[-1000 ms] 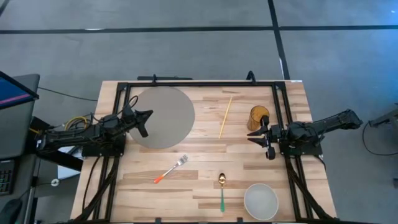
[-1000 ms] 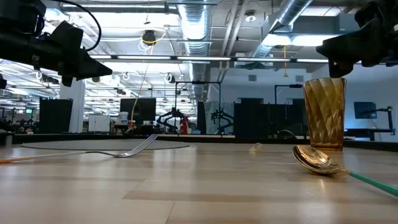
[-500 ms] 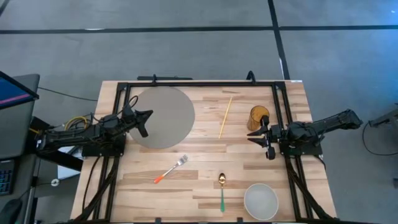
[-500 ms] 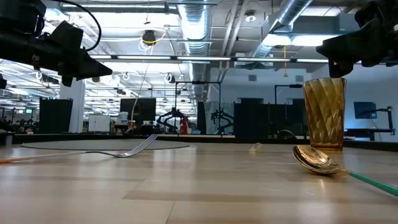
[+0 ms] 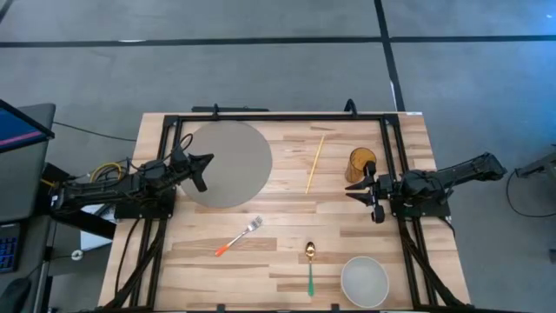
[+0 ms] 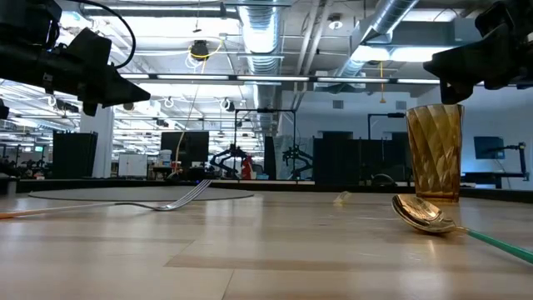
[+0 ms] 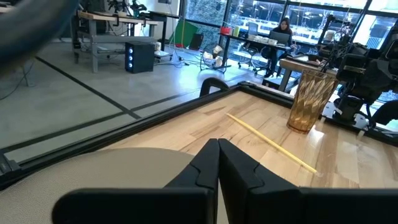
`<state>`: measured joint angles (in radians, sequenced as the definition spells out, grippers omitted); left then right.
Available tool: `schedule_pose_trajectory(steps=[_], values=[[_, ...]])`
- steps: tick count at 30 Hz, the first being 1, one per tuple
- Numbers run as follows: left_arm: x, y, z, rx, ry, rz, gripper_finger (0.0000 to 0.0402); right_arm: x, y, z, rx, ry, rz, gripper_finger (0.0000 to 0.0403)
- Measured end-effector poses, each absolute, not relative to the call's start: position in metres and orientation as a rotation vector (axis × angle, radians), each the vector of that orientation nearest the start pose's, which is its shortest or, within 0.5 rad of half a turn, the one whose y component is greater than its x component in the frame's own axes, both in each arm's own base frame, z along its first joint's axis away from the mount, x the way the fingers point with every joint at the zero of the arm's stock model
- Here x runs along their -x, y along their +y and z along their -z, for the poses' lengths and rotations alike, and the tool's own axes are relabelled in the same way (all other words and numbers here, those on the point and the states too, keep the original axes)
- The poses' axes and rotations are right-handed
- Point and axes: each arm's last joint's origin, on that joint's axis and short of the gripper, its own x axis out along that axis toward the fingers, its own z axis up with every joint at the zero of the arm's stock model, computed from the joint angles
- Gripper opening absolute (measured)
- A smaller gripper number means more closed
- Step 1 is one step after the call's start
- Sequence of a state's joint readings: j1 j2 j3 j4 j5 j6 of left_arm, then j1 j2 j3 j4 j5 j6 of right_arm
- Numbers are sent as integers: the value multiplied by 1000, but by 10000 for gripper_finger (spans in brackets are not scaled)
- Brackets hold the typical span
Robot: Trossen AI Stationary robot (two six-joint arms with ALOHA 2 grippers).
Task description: Pick & Place Utensil
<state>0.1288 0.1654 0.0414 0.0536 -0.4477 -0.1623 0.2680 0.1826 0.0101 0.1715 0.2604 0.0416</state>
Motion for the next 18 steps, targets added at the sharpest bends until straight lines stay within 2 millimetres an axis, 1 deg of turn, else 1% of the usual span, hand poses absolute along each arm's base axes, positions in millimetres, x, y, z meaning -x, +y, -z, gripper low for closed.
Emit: schedule_pose_trajectory(steps=[3,6,10,14,18], values=[[-101,26,-171,149,8,-579,8,-106,21,-168,14,-1,-7,75],[-102,26,-175,156,-35,-576,8,-106,21,-172,75,-42,-5,75],[-101,26,-184,172,-134,-569,8,-106,21,-176,68,-82,-1,75],[-100,26,-195,190,-248,-559,8,-105,21,-180,-14,-117,-5,75],[-96,25,-207,210,-382,-544,8,-105,21,-180,-192,-115,-16,75]])
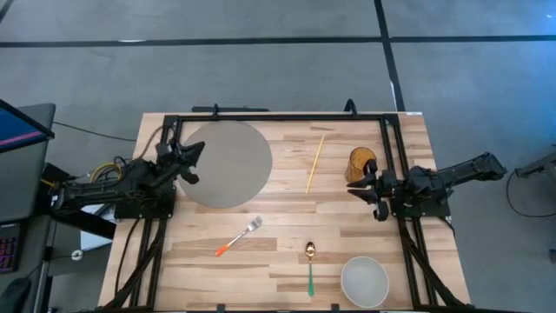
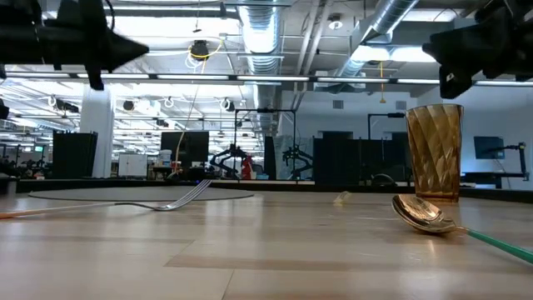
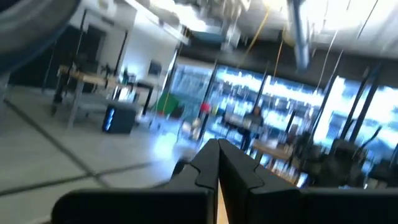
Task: Pick & Place Utensil
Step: Put the gray bowl on the gray mat
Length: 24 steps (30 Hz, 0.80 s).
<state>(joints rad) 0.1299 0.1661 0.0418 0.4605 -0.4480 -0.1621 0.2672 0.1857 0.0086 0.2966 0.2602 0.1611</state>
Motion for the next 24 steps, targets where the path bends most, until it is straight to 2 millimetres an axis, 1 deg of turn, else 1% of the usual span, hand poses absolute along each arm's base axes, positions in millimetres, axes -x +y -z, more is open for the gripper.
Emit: schedule_pose_trajectory(steps=[2,4,7,10,12,15,19,21,24], values=[[-94,25,-213,201,-444,-541,8,-106,21,-179,-233,-110,-18,75],[-92,25,-217,181,-482,-540,8,-106,21,-181,-178,-125,-16,75],[-93,25,-216,177,-472,-539,8,-105,22,-187,-116,-162,-31,75],[-94,25,-216,175,-469,-541,8,-103,24,-201,-121,-199,-58,75],[-94,25,-216,175,-470,-536,8,-103,27,-212,-124,-194,-76,75],[-95,24,-216,173,-464,-500,8,-111,33,-224,-144,-83,-86,75],[-96,22,-217,161,-463,-428,8,-129,48,-249,-184,63,-125,75],[-97,21,-217,156,-463,-403,8,-140,59,-257,-200,191,-141,75],[-97,21,-217,149,-461,-374,13,-154,77,-260,-249,406,-158,75]])
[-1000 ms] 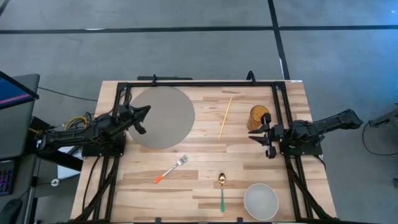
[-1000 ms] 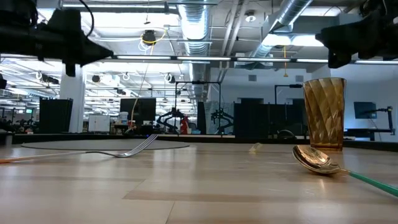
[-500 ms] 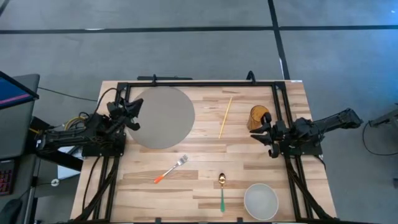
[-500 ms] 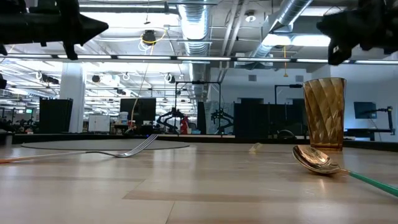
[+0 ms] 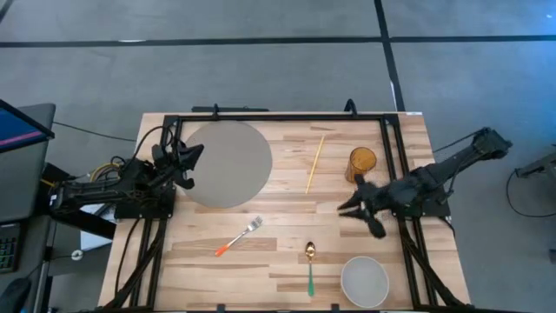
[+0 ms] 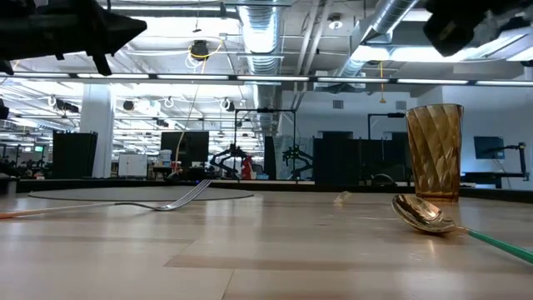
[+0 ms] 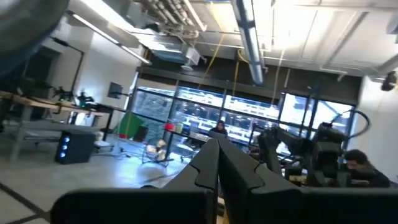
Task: Pick & Place Utensil
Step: Put the gray bowl on the gray mat
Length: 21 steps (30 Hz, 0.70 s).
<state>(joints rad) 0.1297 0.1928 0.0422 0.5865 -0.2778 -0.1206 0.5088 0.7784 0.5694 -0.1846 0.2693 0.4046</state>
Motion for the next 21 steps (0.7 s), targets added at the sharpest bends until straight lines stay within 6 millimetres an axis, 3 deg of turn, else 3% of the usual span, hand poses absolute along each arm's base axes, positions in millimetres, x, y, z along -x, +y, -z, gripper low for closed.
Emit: schedule_pose_trajectory(steps=[5,10,21], values=[[-97,20,-217,137,-461,-351,40,-169,108,-260,-382,724,-291,75],[-96,20,-220,129,-486,-352,69,-178,128,-252,-413,880,-383,75],[-92,20,-226,61,-552,-388,81,-179,119,-225,-674,1208,-6,75]])
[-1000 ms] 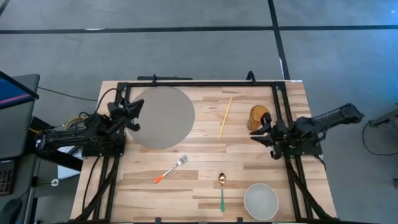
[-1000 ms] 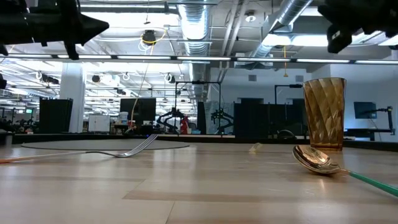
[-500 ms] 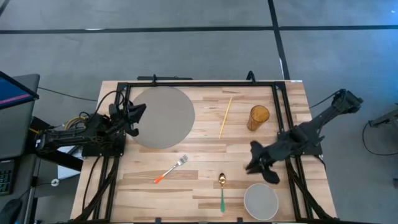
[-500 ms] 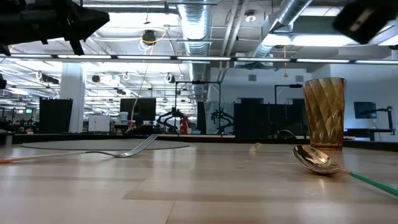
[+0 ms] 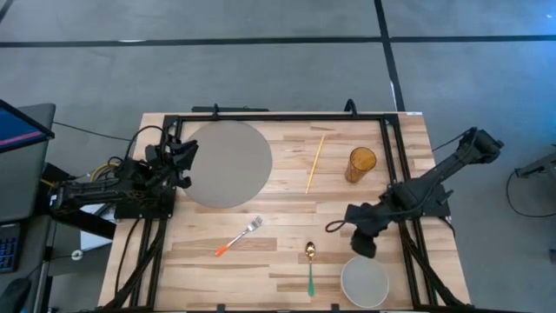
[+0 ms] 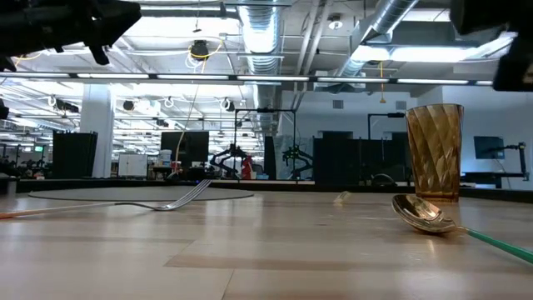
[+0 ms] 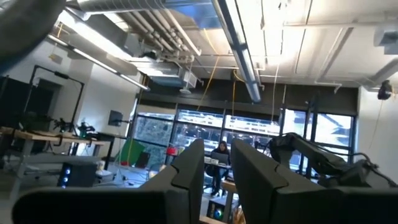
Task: Pick & Place Utensil
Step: Put the gray bowl on the gray mat
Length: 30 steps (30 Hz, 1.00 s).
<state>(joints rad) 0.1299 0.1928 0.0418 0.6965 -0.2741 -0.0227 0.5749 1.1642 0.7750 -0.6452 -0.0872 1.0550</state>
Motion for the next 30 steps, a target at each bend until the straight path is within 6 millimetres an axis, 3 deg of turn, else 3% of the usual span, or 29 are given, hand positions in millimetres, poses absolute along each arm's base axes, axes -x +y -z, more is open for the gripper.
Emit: schedule_pose_trajectory(steps=[10,22,30], values=[[-92,20,-226,62,-553,-390,81,-169,136,-215,-514,1301,-100,75],[-92,20,-226,62,-554,-390,82,-158,155,-196,-425,1405,-90,75],[-92,20,-226,62,-554,-390,80,-163,166,-179,-385,1438,-82,75]])
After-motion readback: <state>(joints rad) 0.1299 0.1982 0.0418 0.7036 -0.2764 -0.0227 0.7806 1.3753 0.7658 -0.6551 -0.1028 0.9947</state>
